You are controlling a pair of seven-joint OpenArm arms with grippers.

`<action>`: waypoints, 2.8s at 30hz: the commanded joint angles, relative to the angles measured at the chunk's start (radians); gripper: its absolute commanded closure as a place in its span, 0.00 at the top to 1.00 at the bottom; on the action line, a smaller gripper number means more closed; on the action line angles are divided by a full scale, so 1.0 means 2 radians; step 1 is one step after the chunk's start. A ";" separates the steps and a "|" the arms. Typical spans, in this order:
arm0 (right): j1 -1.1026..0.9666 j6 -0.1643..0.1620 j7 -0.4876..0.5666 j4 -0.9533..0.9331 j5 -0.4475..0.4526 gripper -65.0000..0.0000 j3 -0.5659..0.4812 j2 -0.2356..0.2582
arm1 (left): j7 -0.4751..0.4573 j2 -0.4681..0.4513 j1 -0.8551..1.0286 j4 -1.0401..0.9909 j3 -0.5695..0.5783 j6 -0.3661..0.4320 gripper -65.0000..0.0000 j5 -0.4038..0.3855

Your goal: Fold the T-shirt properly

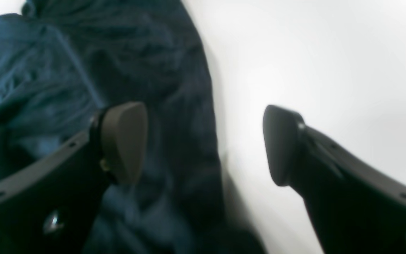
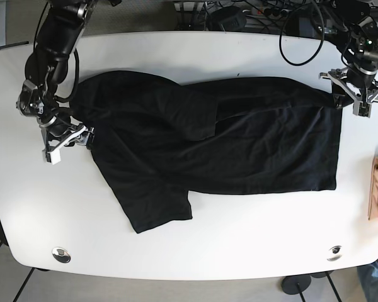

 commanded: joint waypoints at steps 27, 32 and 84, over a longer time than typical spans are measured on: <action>0.077 0.050 0.063 -0.123 -0.060 0.04 0.000 -0.048 | 0.003 -0.082 -0.236 -0.274 0.006 0.093 0.72 -0.016; 0.077 0.050 0.063 -0.123 -0.056 0.04 0.000 -0.048 | -0.071 -0.124 -0.293 -0.449 0.035 0.093 0.72 -0.019; 0.520 0.049 -0.092 -0.032 -0.055 0.02 -0.075 0.049 | 0.059 -0.122 -0.666 -0.249 0.230 0.078 0.01 -0.015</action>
